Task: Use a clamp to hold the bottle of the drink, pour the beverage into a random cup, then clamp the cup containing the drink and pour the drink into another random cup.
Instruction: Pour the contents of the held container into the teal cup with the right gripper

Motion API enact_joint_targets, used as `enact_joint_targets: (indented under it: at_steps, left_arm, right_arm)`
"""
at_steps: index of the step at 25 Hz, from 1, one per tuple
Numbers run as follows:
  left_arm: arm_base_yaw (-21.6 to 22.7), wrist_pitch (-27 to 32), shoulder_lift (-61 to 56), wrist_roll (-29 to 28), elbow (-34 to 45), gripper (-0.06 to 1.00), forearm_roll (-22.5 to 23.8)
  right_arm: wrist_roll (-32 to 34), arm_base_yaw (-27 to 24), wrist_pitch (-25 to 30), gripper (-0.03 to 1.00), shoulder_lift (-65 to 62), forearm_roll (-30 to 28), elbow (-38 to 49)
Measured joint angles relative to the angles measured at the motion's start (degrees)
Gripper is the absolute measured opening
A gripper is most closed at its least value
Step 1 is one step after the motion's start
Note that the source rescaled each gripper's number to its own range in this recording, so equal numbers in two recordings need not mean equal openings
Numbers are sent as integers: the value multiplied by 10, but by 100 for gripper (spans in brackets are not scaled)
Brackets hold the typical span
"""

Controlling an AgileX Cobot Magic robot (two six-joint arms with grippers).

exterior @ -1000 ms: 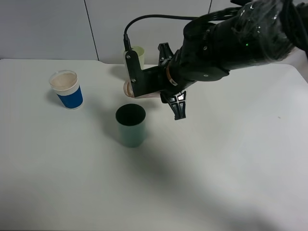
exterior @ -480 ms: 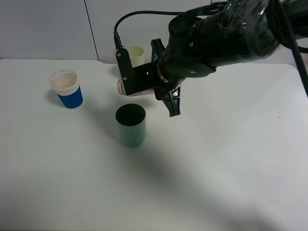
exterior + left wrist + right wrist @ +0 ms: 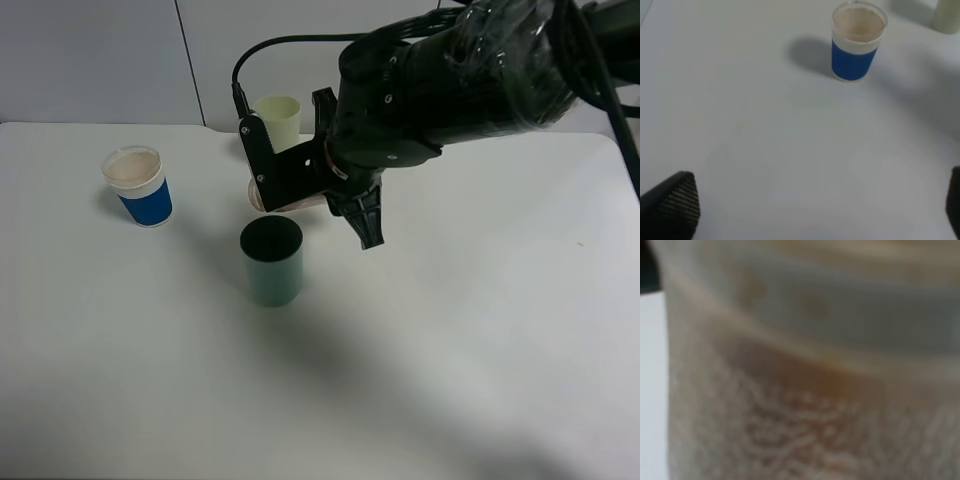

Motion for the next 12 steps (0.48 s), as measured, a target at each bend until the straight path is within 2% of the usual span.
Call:
enact_joint_targets:
  at_steps: [12]
  left_arm:
    - [0,0,0,0,0,100,0]
  right_arm:
    - [-22,0,28,1,0,-1,0]
